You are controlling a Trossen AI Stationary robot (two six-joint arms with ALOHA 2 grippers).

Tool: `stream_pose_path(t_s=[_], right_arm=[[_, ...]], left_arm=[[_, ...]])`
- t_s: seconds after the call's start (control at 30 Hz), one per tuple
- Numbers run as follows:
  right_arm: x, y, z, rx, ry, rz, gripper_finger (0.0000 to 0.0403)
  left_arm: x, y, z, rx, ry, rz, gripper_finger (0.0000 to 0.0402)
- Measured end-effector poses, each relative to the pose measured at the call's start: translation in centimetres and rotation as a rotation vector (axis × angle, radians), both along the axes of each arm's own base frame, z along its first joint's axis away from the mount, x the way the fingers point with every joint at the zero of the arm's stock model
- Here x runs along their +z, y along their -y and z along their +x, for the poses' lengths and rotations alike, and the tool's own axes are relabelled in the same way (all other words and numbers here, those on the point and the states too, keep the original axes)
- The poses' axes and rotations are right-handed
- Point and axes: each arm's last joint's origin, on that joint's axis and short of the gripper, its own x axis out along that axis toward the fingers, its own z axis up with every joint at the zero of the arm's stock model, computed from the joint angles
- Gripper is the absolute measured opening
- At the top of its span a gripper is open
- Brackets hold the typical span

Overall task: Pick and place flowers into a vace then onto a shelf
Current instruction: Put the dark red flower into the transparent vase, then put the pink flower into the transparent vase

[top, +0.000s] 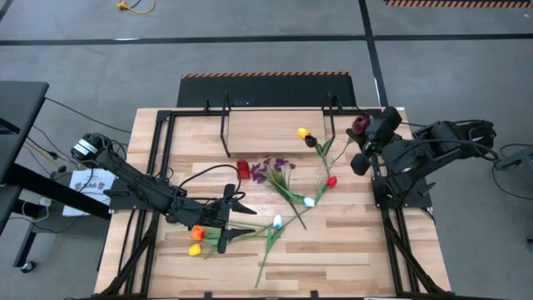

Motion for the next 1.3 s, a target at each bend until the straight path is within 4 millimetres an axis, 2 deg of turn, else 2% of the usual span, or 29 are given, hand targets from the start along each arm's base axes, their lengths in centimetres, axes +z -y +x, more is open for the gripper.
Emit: stream_pose_path(t_s=[0.47,0.73,0.97,1.07,1.3], right_arm=[[-0.3,-0.3,0.3,0.049,-0.029,0.046,0.0113],[-1.2,-0.6,0.8,0.064,-0.13,0.07,0.0149],[-1.8,-1.0,1.8,0.061,-0.183,0.051,0.0208],[-2.2,-0.9,1.6,0.062,-0.237,0.037,0.023],[-2.7,-1.3,1.3,0.098,-0.311,0.112,0.0232]], left_arm=[[-0.1,0.0,0.0,0.0,-0.012,0.006,0.0226],[-0.1,0.0,0.0,0.0,-0.012,0.006,0.0226],[-0.1,0.0,0.0,0.0,-0.013,0.006,0.0226],[-0.1,0.0,0.0,0.0,-0.013,0.007,0.0226],[-0.3,0.0,-0.1,0.0,-0.03,0.017,0.0226]])
